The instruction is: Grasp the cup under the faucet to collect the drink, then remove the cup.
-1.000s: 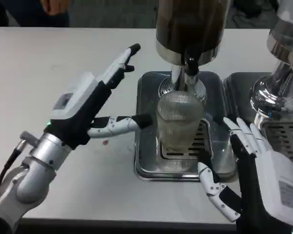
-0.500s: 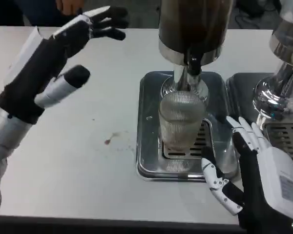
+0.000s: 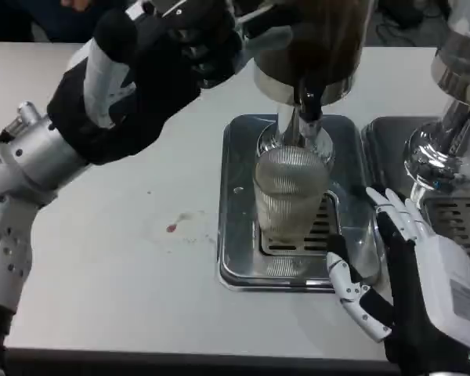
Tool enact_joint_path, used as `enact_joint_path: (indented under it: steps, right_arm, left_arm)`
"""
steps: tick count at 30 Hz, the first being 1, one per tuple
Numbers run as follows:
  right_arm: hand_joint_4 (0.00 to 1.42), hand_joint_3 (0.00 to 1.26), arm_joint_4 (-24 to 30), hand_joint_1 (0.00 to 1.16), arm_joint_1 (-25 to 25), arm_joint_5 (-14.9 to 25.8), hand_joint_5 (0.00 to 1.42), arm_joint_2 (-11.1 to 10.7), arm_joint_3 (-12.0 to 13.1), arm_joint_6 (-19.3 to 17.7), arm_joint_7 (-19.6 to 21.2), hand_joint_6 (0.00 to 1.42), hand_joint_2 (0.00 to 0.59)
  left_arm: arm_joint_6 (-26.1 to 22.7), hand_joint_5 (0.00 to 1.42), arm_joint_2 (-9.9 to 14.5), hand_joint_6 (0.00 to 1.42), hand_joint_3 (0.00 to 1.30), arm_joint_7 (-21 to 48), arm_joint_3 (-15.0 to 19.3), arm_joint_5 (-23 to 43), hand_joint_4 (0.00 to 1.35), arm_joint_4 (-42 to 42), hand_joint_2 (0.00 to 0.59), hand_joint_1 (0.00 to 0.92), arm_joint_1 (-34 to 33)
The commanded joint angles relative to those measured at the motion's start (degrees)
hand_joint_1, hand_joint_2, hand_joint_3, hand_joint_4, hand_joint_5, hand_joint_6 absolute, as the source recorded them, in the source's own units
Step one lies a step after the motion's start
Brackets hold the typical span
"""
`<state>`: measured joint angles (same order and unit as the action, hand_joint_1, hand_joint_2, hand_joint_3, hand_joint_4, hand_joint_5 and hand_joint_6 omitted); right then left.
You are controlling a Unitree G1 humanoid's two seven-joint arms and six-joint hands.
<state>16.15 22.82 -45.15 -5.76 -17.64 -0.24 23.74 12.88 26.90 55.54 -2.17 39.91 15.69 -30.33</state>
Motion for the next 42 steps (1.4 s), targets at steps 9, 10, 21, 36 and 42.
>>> enact_joint_path:
  steps: [9, 10, 21, 36, 42]
  right_arm:
    - [0.11, 0.21, -0.7, 0.38, 0.6, 0.1, 0.07, 1.3, -0.1, -0.4, 2.4, 0.11, 0.455]
    - [0.11, 0.21, -0.7, 0.38, 0.7, 0.0, 0.07, 1.4, -0.2, -0.4, 2.6, 0.11, 0.455]
    - [0.11, 0.21, -0.6, 0.38, 1.3, 0.1, 0.07, 1.7, -0.2, -0.2, 3.1, 0.11, 0.455]
    - [0.12, 0.21, -1.2, 0.38, 1.3, 0.3, 0.07, 2.3, -0.8, -0.4, 3.6, 0.11, 0.455]
    - [0.12, 0.21, -1.2, 0.38, 1.8, 0.2, 0.08, 2.7, -0.9, -0.6, 3.9, 0.11, 0.455]
  left_arm:
    - [-1.2, 0.05, -7.5, 0.04, 0.03, 2.1, 2.9, -8.6, 0.00, 9.3, 0.049, 0.000, -8.0]
    - [-0.8, 0.05, -7.8, 0.04, 0.03, 2.2, 3.1, -9.2, 0.00, 10.1, 0.049, 0.000, -8.2]
    - [3.1, 0.06, -10.4, 0.04, 0.04, 3.6, 4.3, -15.2, 0.00, 19.6, 0.049, 0.000, -11.0]
    - [7.8, 0.06, -11.8, 0.04, 0.04, 5.8, 3.1, -22.8, 0.00, 31.6, 0.050, 0.000, -13.7]
    - [9.4, 0.05, -12.1, 0.04, 0.04, 6.3, 2.5, -25.0, 0.00, 34.2, 0.048, 0.000, -14.2]
